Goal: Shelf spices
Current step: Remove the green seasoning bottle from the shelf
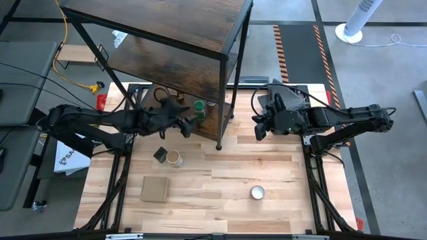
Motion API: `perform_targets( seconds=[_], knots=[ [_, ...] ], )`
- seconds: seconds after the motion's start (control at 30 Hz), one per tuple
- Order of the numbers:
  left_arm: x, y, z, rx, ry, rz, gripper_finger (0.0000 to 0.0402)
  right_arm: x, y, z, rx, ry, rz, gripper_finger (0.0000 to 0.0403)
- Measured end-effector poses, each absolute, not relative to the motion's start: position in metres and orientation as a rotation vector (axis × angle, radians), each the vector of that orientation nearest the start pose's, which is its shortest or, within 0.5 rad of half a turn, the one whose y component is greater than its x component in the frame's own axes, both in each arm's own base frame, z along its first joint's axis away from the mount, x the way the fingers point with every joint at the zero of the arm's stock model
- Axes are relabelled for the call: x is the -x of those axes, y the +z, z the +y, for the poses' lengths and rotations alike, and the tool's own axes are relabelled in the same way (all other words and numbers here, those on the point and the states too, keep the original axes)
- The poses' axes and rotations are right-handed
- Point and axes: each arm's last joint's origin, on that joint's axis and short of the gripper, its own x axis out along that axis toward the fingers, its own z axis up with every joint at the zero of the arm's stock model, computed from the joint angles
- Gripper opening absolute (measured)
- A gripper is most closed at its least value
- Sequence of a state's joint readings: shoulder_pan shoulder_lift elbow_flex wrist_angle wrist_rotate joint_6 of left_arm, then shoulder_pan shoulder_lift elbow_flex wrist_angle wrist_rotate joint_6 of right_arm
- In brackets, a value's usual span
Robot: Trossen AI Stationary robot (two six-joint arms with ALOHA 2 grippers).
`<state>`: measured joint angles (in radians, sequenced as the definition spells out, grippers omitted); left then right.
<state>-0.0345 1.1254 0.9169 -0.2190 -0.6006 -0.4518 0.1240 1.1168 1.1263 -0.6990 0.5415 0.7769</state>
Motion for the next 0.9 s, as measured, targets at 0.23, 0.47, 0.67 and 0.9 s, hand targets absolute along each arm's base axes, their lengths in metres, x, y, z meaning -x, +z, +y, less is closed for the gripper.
perform_targets(
  seconds=[0.23,0.47,0.67,0.9],
  knots=[
    [-0.244,0.310,0.009,0.205,0.586,0.325,0.0278,-0.220,0.344,0.012,-0.511,-0.626,0.461,0.0000],
    [-0.250,0.293,0.015,0.162,0.562,0.465,0.0322,-0.220,0.344,0.012,-0.512,-0.626,0.460,0.0000],
    [-0.262,0.288,0.029,0.099,0.576,0.567,0.0378,-0.220,0.344,0.012,-0.518,-0.627,0.458,0.0000],
    [-0.272,0.299,0.034,-0.140,0.648,0.583,0.0392,-0.220,0.344,0.012,-0.516,-0.629,0.463,0.0000]
  ],
)
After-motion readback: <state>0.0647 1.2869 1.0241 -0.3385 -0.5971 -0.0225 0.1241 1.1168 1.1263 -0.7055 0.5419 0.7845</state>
